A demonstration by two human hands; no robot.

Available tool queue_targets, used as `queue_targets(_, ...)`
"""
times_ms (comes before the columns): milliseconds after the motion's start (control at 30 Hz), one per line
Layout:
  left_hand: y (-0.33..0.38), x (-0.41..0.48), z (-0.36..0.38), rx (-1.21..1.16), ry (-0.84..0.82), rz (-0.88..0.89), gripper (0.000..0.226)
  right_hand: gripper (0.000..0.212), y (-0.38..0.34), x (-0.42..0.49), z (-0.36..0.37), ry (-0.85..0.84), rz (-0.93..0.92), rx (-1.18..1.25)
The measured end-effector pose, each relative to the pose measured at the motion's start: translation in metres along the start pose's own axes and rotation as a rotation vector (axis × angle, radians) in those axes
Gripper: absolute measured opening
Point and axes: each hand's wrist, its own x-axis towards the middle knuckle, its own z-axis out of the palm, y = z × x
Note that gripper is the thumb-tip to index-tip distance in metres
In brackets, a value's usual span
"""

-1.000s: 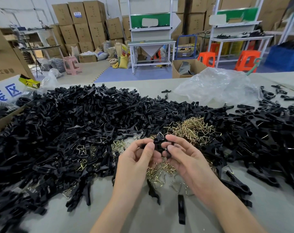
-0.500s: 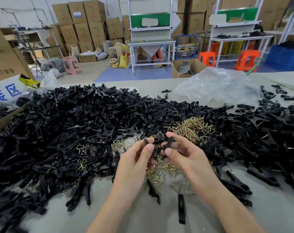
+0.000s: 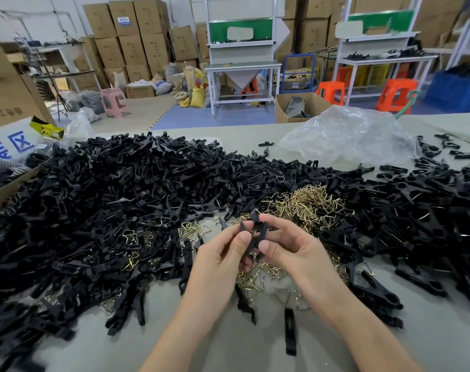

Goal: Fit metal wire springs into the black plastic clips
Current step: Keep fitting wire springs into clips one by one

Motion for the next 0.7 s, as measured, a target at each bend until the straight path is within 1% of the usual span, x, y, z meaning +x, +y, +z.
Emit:
queue_targets(67, -0.001, 0.0, 0.0, 0.0, 0.011, -0.01, 0.024, 0.044, 0.0, 0.0, 0.0, 0.002, 0.002, 0.007)
queue_targets(167, -0.002, 0.0, 0.0, 0.001, -0.002, -0.018, 0.022, 0.042, -0.002, -0.001, 0.001, -0.021, 0.006, -0.017)
queue_targets(433, 0.001, -0.002, 0.002, -0.009, -0.022, -0.023, 0.028, 0.037, -0.005, -0.003, 0.003, -0.045, 0.002, -0.02)
queue_targets(533, 0.001, -0.001, 0.003, -0.068, 0.025, -0.06, 0.029, 0.031, -0.004, -0.004, 0.004, -0.075, 0.01, -0.031)
queue_targets(600, 0.001, 0.0, 0.003, -0.124, 0.06, -0.091, 0.031, 0.034, -0.003, -0.004, 0.004, -0.073, 0.018, -0.049)
queue_targets(700, 0.008, -0.002, 0.002, -0.214, 0.047, -0.115, 0.033, 0.031, -0.005, -0.004, 0.003, -0.037, 0.017, -0.066)
